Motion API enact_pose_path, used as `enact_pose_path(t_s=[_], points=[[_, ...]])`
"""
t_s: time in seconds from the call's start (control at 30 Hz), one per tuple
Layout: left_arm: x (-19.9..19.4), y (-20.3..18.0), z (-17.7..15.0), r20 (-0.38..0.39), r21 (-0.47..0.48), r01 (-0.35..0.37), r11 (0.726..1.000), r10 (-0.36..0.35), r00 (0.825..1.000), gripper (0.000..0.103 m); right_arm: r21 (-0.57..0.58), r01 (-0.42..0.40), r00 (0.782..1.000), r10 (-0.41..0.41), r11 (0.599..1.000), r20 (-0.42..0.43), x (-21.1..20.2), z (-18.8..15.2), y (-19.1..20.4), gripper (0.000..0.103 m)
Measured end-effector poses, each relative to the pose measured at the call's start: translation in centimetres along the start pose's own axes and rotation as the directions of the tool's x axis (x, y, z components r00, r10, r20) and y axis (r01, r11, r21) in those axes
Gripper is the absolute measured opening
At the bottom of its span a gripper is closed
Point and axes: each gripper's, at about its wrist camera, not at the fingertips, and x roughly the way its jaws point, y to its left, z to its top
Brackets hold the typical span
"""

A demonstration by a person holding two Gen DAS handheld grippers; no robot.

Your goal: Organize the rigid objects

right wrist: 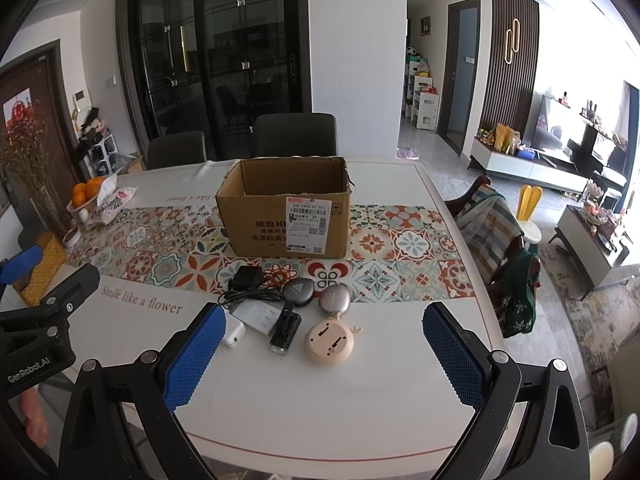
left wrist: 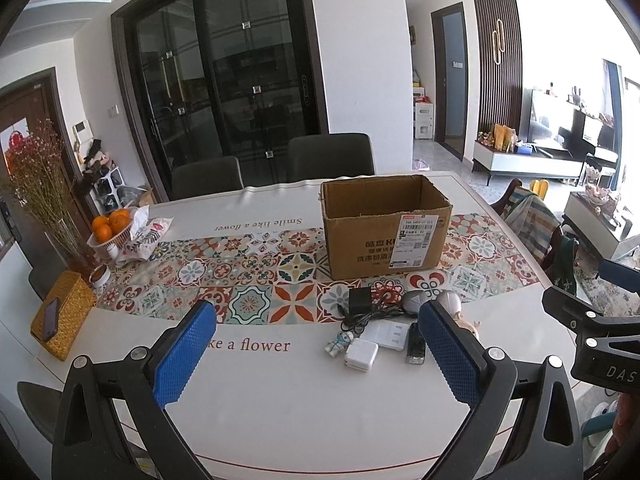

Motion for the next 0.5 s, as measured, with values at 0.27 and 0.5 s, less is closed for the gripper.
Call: enact_pose_path(t_s=[0.27,0.5], points=[[0.0,-0.2,-0.2,-0.003,0.0,0.003,1.0,-0.003,1.0,0.103,0.002,-0.001,1.0,0.001,1.0,-0.004,0.5,-0.5,-0.3,0.1],[1.2,0.3,-1.5,-0.034,0.001,0.028,1.0,-0.028,0.999,0.103,0.006,0.004,0.999,-0.003,1.0,-0.034,1.5,-1.2,-0.1,0.1]])
